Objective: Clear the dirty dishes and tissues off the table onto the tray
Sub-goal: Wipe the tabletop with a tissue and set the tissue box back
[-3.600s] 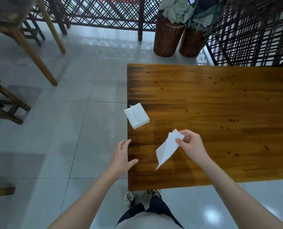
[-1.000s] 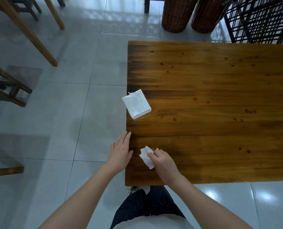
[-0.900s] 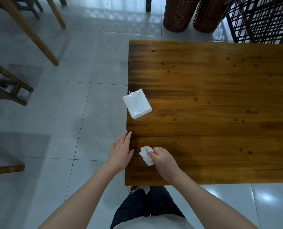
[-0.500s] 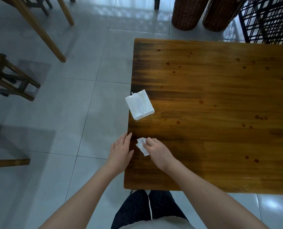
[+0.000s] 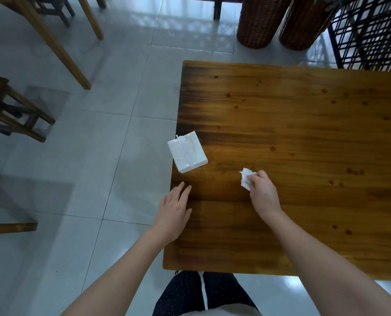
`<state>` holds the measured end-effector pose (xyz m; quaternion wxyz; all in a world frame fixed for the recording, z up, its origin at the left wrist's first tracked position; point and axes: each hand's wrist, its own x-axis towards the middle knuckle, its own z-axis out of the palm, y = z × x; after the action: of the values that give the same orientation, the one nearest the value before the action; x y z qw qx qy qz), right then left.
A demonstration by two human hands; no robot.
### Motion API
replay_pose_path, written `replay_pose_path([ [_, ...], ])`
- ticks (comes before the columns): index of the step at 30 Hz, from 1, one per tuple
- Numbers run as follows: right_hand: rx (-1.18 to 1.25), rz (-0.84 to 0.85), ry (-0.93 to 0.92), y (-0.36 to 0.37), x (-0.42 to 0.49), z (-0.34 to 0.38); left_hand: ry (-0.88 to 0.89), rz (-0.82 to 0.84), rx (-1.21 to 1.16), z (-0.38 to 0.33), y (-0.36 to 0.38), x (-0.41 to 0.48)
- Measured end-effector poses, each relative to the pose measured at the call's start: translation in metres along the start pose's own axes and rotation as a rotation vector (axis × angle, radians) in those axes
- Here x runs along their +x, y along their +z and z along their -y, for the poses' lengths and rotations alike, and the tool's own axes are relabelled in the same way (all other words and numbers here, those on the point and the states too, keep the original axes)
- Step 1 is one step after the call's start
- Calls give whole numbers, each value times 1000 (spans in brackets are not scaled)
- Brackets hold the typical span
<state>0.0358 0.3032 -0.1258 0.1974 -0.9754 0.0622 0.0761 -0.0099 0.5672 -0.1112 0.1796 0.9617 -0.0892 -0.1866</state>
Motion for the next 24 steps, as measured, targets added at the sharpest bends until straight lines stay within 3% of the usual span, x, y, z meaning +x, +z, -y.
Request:
replay_pose_path([
  [6,75,-47,65,8,6,9,-9,38,28,-10,5,12],
  [13,106,3,-169,22,10,53,2,41,14,-15,10,25],
  [19,63,82,-350,22,18,51,-3,40,18,-12,8,31],
  [24,80,47,-329,12,47,41,3,46,51,-7,5,36],
])
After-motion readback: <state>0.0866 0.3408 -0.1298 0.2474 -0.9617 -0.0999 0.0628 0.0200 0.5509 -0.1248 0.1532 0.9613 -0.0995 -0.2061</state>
